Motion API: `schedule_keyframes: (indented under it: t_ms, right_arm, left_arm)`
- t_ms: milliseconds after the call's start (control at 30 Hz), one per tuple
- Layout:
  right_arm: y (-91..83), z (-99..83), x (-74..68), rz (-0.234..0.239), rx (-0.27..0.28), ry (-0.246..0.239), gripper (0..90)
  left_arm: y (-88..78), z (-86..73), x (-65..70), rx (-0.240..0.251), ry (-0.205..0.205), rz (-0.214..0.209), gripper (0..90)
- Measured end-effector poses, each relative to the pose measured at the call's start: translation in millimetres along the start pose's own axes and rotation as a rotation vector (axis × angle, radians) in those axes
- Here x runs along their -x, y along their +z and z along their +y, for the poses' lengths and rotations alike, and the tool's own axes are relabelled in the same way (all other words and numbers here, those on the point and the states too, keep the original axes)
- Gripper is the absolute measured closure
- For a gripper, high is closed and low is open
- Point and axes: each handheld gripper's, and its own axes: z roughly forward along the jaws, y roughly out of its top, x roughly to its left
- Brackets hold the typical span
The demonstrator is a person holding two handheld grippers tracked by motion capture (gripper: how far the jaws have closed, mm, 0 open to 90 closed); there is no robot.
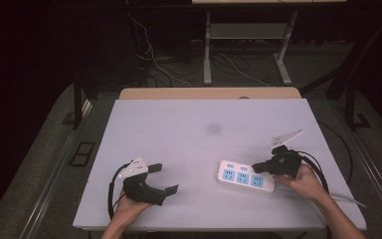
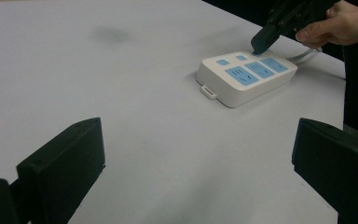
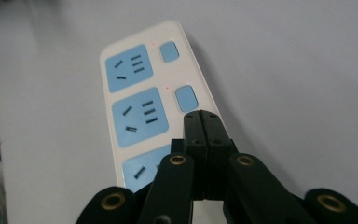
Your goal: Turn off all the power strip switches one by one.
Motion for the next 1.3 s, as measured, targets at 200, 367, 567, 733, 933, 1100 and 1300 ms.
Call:
schedule_keyframes:
  t_ms: [200,367,567,733,933,1100,1300]
  right_arm:
    - [-6.4,-2.4,0.1,-0.028,-0.015,-0.005,90.0]
    - [-9.7,-3.3,-1.8,-0.020,-0.018,-0.005,90.0]
    - [-16.0,4.2,-4.5,-0.016,-0.017,-0.017,90.0]
    - [-22.4,15.1,-8.1,-0.012,-0.015,-0.033,90.0]
    - [-28.9,27.4,-11.3,-0.016,-0.018,-0.058,90.0]
    - [-32.5,36.5,-14.0,-0.010,-0.022,-0.062,90.0]
    - [-30.5,45.5,-15.6,-0.002,-0.037,-0.076,90.0]
  left_arm:
    - [0.5,-0.1,-0.1,0.000,0.000,0.001,0.8]
    - [1.3,-0.3,0.0,-0.003,-0.001,0.001,0.8]
    - [0.5,-0.3,-0.1,0.002,-0.002,0.001,0.8]
    - [0.0,-0.2,-0.2,0.003,-0.002,0.003,0.8]
    - [-0.2,-0.1,-0.1,0.005,-0.001,0.003,0.8]
    - [-0.4,0.0,-0.4,0.005,-0.001,0.003,0.8]
    - [-0.4,0.1,-0.4,0.005,0.000,0.002,0.8]
